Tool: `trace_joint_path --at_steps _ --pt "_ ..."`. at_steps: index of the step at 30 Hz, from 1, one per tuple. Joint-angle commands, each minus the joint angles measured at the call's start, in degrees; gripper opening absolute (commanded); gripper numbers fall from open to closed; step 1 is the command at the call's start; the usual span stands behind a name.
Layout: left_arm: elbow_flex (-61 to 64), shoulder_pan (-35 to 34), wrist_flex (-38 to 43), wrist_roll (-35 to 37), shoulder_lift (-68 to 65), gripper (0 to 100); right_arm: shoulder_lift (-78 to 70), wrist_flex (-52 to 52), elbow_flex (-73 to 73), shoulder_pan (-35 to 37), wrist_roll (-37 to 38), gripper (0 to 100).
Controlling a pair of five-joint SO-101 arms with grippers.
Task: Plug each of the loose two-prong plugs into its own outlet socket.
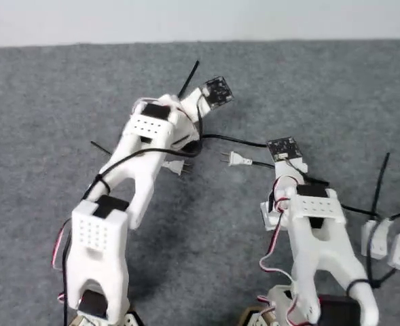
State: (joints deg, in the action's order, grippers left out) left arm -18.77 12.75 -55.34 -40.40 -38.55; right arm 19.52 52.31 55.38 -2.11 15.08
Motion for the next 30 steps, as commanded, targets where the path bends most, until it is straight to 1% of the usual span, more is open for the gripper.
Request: trace_joint_path --at_steps 1,5,8,10,13,18,19,20,21,24,25,28,30 --pt "-12.3 -3.3 -4.2 -2.5 -6.1 30 0.0 -0.6 -0.5 0.9 0.7 0.8" --pt "-21.1 -3.3 -12.9 -5.1 -13.6 30 -0.2 -0.6 -0.5 0.8 0.6 0.8" --pt "-27.8 -3.9 -15.6 -5.4 -20.2 27 -0.4 -0.7 -0.5 0.8 0.6 0.8" --pt "-32.2 -4.0 -18.5 -5.4 -24.7 20 -0.5 -0.9 -0.5 0.8 0.4 0.8" --pt "-40.2 -3.3 -26.1 -5.4 -29.5 2 -0.6 -1.4 -0.7 0.8 -1.2 0.8" --pt "-56.7 -1.4 -43.0 -5.0 -32.7 1 -0.6 -2.2 -0.6 0.8 -1.3 0.8" --pt "-59.7 -0.6 -45.5 -3.9 -33.0 1 -0.6 -2.2 -0.7 0.8 -1.3 0.8" --pt "-61.6 -0.2 -45.5 -0.9 -32.8 1 -0.6 -2.4 -0.7 0.8 -1.3 0.8" --pt "-62.3 -0.1 -45.4 4.5 -32.5 1 -0.6 -2.9 -0.5 0.8 -1.3 0.8" --pt "-62.5 0.1 -45.5 24.0 -30.4 1 -0.6 -3.5 -0.5 0.8 -1.3 0.8" --pt "-62.5 0.2 -45.5 28.2 -29.6 1 -0.6 -3.5 -0.5 0.8 -1.4 0.8" --pt "-62.3 0.4 -45.5 37.6 -26.5 1 -0.6 -3.6 -0.5 0.9 -1.4 0.8" --pt "-61.2 0.3 -45.5 42.3 -23.9 1 -0.7 -4.0 -0.5 1.7 -1.4 0.8"
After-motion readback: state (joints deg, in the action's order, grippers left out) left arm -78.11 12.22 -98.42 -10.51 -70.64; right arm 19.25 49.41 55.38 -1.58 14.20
